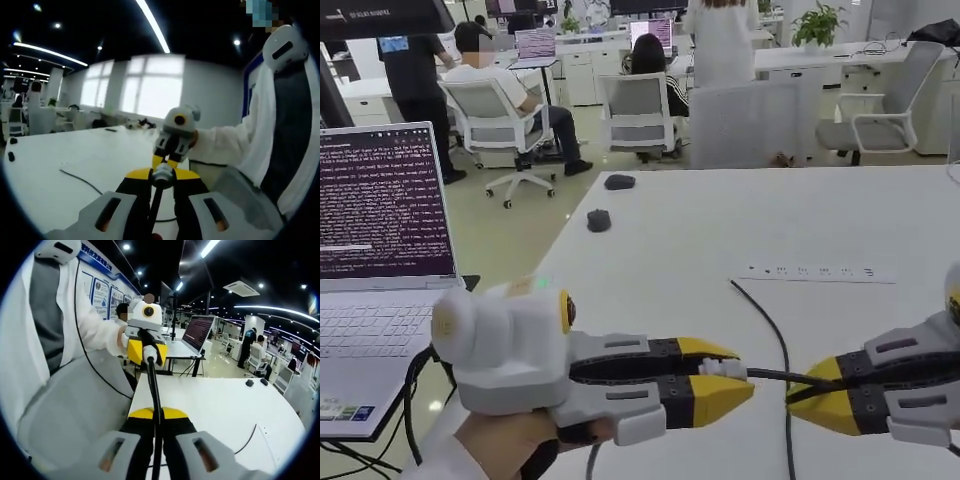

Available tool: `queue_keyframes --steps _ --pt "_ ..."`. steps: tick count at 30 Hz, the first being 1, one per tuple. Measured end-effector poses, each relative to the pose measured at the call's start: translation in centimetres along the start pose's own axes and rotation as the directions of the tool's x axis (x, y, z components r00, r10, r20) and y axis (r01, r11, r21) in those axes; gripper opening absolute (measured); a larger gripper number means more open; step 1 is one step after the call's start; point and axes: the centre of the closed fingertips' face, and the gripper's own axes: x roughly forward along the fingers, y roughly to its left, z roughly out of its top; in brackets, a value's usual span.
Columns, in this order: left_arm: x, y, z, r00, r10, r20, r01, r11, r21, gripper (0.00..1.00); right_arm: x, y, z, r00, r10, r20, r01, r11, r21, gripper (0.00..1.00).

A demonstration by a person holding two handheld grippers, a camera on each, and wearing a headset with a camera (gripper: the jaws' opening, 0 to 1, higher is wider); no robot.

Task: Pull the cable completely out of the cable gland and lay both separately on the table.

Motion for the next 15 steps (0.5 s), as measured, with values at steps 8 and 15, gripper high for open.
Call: queue_keyframes --steps 8,15 --pt "-0.3 0.0 0.0 1.0000 0.001 -0.008 -0.001 1.000 -0.006 0.16 -0.8 -0.7 -1.8 0.9998 -0.018 -0.013 0.019 0.999 0.043 0.02" --pt "-0.5 0.0 0.4 1.0000 0.004 0.004 -0.004 1.000 0.003 0.16 -1.6 -0.9 -3.0 0.9987 -0.039 -0.032 0.041 0.997 0.070 0.02"
